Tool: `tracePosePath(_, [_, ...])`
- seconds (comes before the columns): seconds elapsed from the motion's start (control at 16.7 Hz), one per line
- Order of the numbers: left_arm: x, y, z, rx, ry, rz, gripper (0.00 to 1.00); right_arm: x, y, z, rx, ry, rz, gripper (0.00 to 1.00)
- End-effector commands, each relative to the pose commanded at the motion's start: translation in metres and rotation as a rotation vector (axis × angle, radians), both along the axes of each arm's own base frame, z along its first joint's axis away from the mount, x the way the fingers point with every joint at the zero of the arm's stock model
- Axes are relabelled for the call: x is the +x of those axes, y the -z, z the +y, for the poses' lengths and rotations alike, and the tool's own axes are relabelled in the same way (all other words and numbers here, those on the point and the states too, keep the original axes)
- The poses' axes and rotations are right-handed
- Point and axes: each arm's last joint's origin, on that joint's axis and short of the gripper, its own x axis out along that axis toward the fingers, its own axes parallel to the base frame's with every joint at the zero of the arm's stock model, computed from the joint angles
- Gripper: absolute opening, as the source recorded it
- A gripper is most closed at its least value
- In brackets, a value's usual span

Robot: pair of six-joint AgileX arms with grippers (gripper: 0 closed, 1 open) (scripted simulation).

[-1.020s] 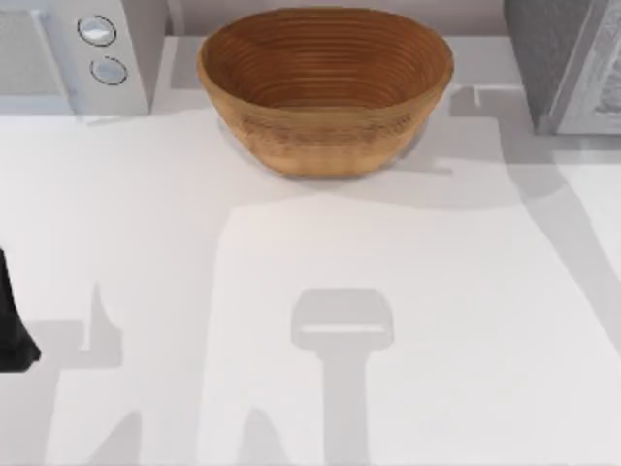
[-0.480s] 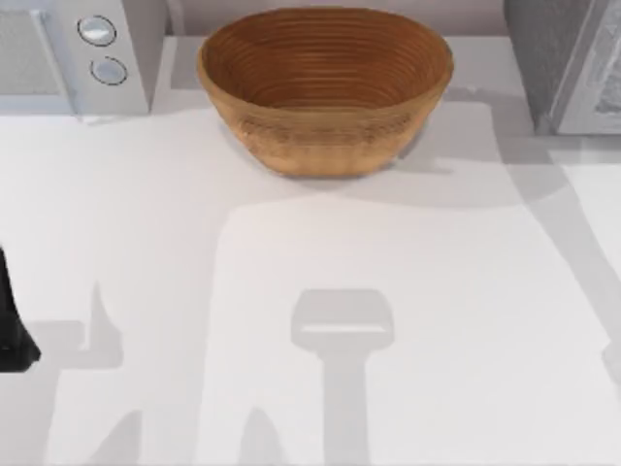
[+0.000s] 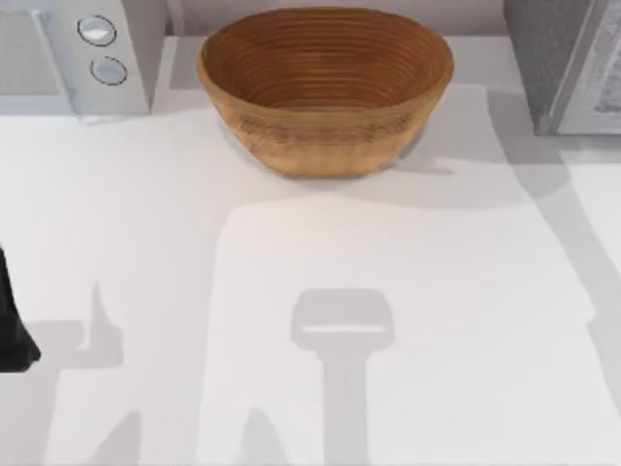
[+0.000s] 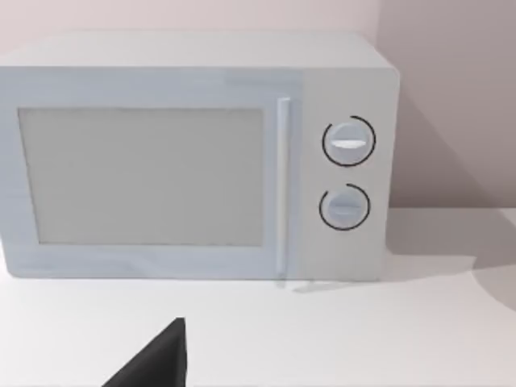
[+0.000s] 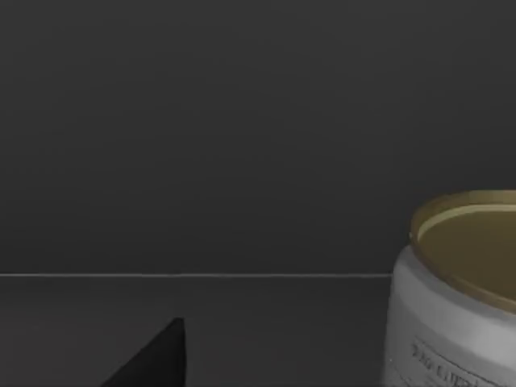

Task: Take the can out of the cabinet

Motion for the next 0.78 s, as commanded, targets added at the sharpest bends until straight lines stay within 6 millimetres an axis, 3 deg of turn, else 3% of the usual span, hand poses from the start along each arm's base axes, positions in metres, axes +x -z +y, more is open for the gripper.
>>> tracePosePath(0.78, [0.0, 0.0, 0.0, 0.0, 0.0, 0.0, 1.0, 0.0, 0.0, 0.0, 0.0, 0.0, 0.0, 0.02])
